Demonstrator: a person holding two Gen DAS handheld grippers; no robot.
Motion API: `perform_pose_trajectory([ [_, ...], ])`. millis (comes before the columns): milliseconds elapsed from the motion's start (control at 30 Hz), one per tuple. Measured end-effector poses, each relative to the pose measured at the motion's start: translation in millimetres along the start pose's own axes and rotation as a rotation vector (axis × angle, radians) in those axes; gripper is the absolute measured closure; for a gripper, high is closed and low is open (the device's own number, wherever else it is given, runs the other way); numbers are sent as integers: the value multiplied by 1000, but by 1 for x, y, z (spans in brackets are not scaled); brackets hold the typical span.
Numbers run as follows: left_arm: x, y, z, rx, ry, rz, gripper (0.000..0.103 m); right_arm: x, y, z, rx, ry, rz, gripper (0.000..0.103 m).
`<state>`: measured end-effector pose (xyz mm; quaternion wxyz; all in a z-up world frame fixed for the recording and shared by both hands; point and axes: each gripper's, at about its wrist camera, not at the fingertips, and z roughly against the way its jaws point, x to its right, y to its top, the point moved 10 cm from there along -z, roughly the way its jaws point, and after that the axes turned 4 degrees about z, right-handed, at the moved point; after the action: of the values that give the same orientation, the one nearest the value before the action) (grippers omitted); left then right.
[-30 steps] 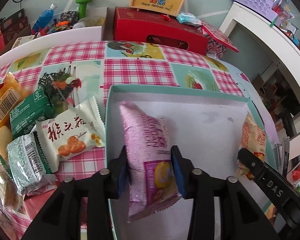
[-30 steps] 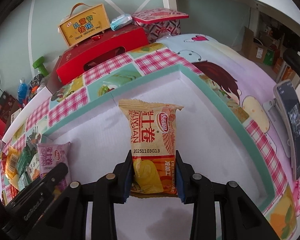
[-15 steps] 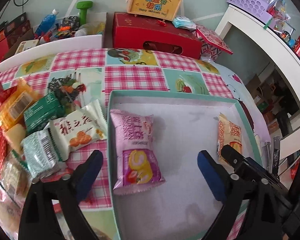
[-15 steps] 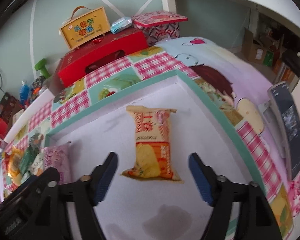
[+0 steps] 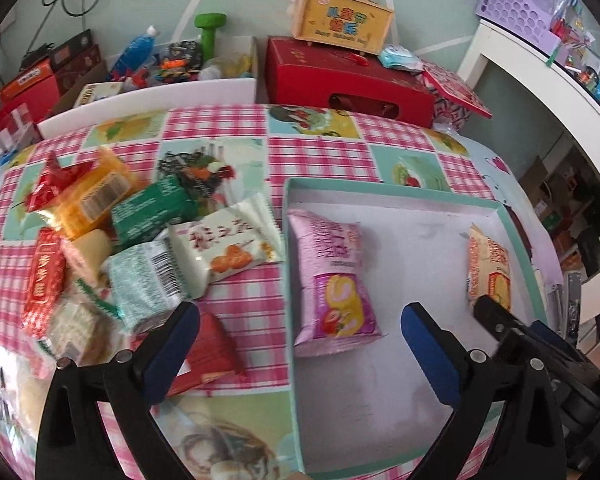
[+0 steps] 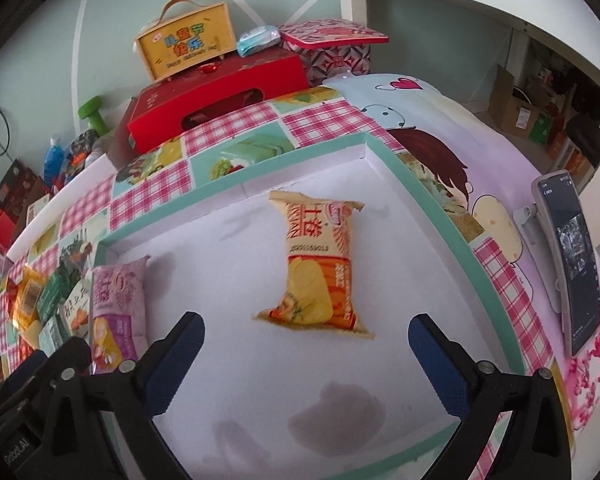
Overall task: Organize snacks
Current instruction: 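Open both tools, releasing the bags in the tray, and withdraw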
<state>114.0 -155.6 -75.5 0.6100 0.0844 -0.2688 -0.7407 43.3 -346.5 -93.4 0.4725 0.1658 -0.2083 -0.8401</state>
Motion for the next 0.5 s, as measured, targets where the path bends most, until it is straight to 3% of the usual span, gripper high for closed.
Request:
perform_pose_trajectory([
  [500, -53, -25, 32, -38, 67, 99, 2, -48, -24, 38, 30, 100, 84, 0],
])
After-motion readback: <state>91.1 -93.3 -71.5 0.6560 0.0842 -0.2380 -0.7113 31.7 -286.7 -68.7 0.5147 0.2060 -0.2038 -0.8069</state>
